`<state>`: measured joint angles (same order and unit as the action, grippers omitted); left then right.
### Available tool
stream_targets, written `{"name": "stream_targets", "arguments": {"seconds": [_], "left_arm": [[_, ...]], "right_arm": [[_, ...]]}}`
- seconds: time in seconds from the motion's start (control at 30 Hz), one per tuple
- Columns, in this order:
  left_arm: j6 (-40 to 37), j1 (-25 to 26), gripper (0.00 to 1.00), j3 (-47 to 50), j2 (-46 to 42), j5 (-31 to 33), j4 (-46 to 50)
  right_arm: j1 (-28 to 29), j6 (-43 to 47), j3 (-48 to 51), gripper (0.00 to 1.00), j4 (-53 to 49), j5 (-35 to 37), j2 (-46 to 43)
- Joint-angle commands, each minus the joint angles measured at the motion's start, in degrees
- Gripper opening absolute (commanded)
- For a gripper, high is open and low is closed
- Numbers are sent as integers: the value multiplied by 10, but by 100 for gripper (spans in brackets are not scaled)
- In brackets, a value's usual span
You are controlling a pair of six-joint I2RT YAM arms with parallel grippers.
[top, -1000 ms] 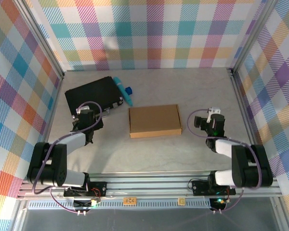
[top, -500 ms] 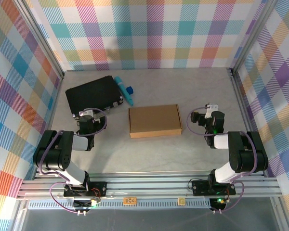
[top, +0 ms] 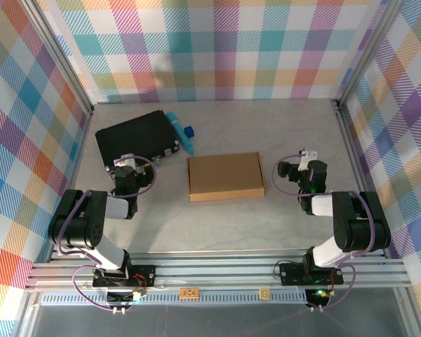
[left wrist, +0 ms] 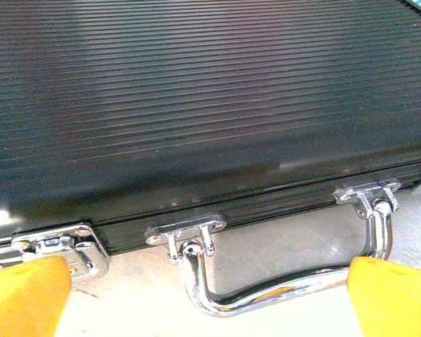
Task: Fold the paper box
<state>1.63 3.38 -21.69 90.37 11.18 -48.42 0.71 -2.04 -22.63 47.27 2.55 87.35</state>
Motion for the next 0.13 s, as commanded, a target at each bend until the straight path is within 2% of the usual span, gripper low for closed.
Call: {"name": "stream_targets", "arguments": {"seconds": [0.0, 0.1], "left_arm": [[-10, 6, 100, -9, 0, 2, -26], [-10, 6, 100, -8, 0, 2, -26]], "right_arm": [[3, 9, -10, 99, -1, 1, 5], [3, 10, -6, 99, 6, 3, 3]]}}
